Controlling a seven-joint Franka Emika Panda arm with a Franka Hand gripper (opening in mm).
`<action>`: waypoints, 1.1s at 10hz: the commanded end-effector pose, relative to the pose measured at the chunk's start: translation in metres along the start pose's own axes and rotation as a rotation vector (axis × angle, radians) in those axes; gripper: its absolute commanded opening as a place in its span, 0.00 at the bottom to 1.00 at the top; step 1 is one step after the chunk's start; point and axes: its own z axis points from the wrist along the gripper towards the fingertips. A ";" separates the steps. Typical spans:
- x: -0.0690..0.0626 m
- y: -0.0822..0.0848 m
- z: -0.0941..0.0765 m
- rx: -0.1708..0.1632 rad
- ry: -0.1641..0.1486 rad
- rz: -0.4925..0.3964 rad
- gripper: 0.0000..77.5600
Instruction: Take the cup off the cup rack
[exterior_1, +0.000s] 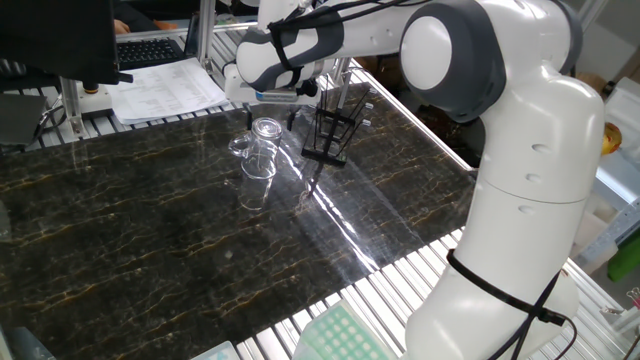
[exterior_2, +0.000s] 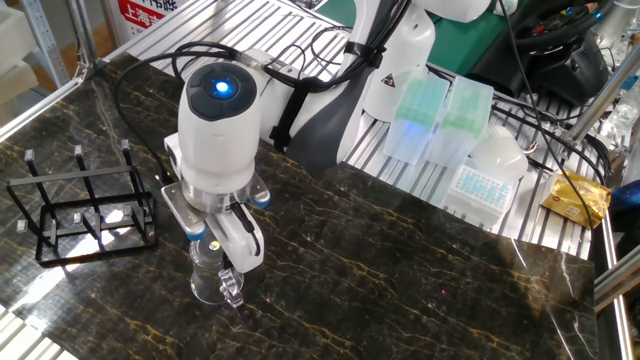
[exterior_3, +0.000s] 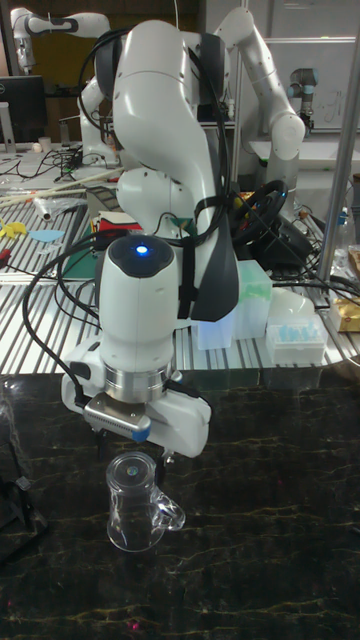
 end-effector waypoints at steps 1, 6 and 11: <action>-0.003 0.000 -0.004 -0.005 -0.010 0.004 1.00; -0.014 0.015 -0.039 -0.055 0.028 0.031 1.00; 0.006 0.012 -0.082 -0.029 0.065 -0.022 1.00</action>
